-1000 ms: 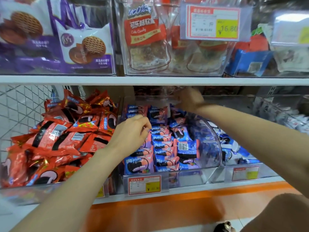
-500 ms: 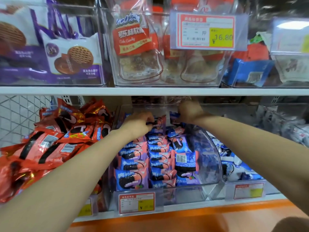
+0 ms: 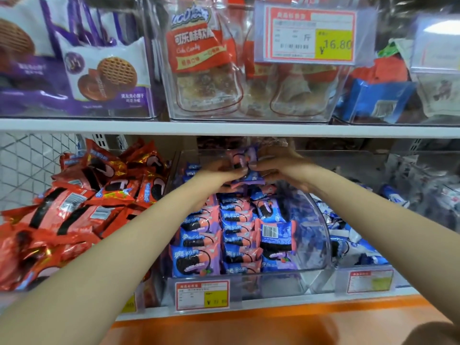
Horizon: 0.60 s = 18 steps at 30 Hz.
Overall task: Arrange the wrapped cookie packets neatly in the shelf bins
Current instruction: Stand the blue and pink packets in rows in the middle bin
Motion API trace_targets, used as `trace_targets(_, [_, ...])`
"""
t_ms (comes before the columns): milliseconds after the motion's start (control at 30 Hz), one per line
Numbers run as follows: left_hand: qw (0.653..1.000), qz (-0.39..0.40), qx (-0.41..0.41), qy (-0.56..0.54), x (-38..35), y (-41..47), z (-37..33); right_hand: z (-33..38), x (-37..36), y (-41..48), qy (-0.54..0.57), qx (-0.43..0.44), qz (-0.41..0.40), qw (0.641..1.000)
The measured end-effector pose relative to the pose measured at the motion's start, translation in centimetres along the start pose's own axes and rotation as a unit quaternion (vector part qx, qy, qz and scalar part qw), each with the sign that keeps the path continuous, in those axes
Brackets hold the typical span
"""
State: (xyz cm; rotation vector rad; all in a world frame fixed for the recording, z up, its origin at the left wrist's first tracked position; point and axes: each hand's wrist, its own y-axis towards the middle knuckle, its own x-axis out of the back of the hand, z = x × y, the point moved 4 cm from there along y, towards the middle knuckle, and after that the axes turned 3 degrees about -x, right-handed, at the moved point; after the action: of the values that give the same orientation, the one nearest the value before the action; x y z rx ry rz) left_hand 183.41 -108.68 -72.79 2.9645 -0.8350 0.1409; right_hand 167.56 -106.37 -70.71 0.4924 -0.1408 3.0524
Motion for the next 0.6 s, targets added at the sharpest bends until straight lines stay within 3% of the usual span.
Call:
trace_targets(100, [0.999,-0.028,-0.006,0.040,0.7,0.3,0.4,0.3,-0.3,-0.2,-0.034,0.019,-0.011,0.999])
trace_targets(233, [0.985,0.016,0.003,0.172,1.0,0.2,0.8,0.8,-0.2,-0.6,-0.057,0.040,-0.015,0.997])
trace_targets(333, [0.986,0.017,-0.017,0.167,0.7,0.1,0.0,0.2,-0.1,-0.8,-0.025,0.024,-0.021,0.999])
trace_targets(433, [0.991,-0.036,-0.041,0.124,0.9,0.2,-0.5,-0.4,0.3,-1.2,0.051,-0.001,-0.008,0.999])
trace_targets(600, [0.991,-0.051,-0.050,0.117,1.2,-0.1,-0.8,-0.7,0.0,-1.6,0.036,0.008,-0.006,0.999])
